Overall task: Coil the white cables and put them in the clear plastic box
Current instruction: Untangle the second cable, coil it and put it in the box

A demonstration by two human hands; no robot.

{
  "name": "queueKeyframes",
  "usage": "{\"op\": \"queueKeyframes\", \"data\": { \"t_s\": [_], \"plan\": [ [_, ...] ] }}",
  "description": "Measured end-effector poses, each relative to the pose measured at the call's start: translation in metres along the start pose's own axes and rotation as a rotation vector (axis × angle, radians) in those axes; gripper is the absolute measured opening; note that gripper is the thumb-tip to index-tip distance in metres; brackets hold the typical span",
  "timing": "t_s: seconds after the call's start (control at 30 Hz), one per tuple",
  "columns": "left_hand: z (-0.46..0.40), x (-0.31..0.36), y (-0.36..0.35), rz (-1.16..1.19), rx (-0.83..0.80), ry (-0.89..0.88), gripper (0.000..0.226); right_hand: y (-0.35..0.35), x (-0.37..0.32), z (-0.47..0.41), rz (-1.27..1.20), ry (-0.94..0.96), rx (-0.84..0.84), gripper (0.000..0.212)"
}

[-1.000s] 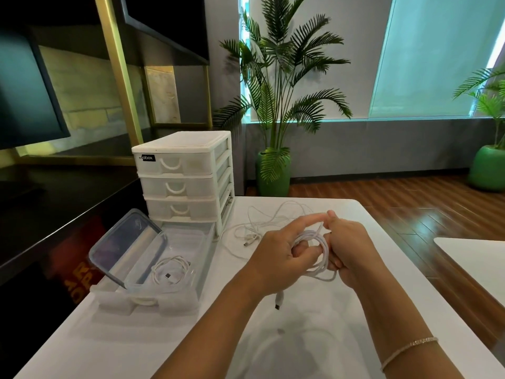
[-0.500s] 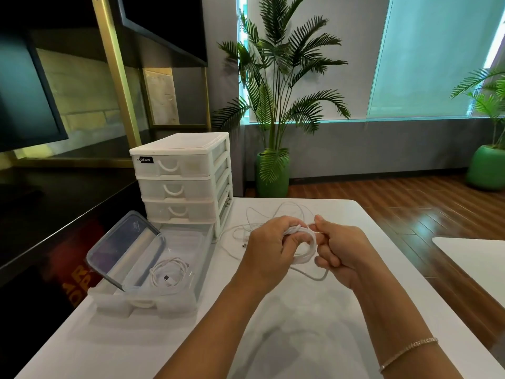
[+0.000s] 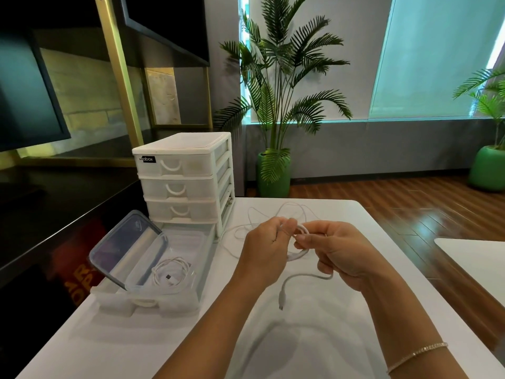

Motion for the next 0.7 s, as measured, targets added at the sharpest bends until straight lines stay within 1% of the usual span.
{"op": "queueKeyframes", "data": {
  "t_s": [0.1,0.27,0.33,0.43,0.5,0.6,0.7],
  "plan": [
    [0.001,-0.002,-0.003,0.077,-0.025,0.079,0.037,0.0,0.0,-0.001,0.017,0.005,0.027,0.016],
    [0.001,-0.004,-0.003,0.12,0.089,0.107,0.039,0.0,-0.001,-0.001,0.043,0.057,0.052,0.02],
    [0.001,-0.004,-0.001,0.128,0.098,0.099,0.036,-0.001,0.0,-0.001,0.048,0.07,0.061,0.019],
    [-0.002,-0.004,0.0,0.076,0.045,0.108,0.034,-0.001,0.001,-0.002,0.066,0.077,0.085,0.014],
    [-0.002,-0.005,-0.001,0.083,-0.024,0.148,0.037,0.0,0.001,-0.004,0.085,0.055,0.113,0.017],
    [-0.003,-0.007,-0.006,0.215,-0.113,0.261,0.039,0.005,0.003,-0.01,0.168,0.064,0.169,0.017],
    [-0.004,-0.011,-0.008,0.371,-0.142,0.406,0.036,0.008,0.006,-0.012,0.293,0.117,0.183,0.02]
  ]
}}
Point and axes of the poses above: each hand's wrist, its own z-axis away from the middle knuckle, its own y-axis out of the back of the hand, x = y × z, the point moved 4 cm from there along -z, towards the middle knuckle
